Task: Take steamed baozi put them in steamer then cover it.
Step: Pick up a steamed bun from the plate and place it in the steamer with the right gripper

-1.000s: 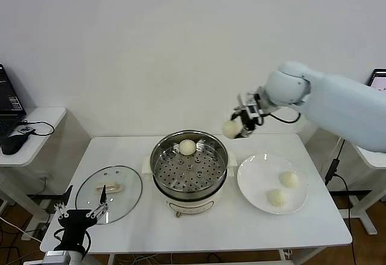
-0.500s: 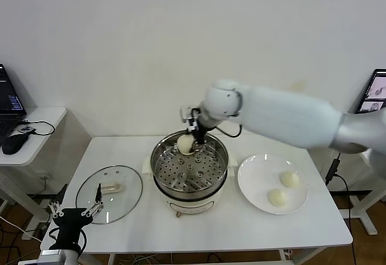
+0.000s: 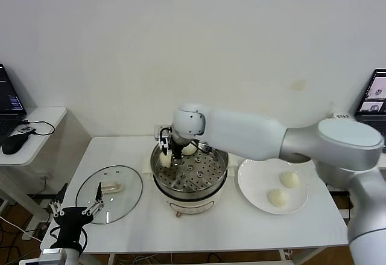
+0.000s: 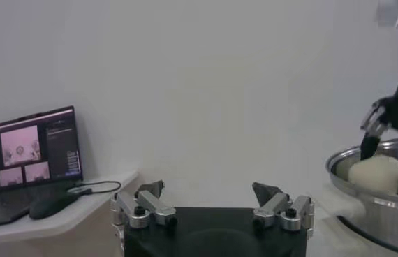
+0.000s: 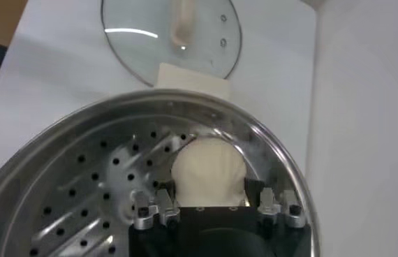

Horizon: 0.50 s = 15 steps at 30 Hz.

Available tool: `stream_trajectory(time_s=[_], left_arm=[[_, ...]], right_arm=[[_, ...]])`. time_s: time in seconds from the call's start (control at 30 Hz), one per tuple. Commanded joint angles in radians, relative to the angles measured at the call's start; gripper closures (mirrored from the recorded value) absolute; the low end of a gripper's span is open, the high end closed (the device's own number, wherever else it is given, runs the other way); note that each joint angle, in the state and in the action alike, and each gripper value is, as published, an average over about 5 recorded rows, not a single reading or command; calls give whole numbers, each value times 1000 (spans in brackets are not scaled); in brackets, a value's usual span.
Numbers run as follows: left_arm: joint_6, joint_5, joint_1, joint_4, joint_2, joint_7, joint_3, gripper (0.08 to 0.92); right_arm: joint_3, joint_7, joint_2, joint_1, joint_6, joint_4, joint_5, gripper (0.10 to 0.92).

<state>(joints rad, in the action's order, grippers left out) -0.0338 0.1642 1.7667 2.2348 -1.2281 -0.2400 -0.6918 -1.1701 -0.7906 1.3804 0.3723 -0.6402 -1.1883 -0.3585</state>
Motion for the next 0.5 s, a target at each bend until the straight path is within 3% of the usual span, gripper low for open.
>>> stream_trajectory(time_s=[0.03,0.23,0.5], left_arm=[[0,0,1,1,0,0,0,177],[0,-1,0,4,-2,-1,1,177],[-2,-2,-6,9,0,-1,15,177]], right_arm=[[2,12,50,-41,-12,59,27,358],[4,-42,-41,62,-5,-32,-4,218],[-80,-182,-314,380,34,-303,-72,203]])
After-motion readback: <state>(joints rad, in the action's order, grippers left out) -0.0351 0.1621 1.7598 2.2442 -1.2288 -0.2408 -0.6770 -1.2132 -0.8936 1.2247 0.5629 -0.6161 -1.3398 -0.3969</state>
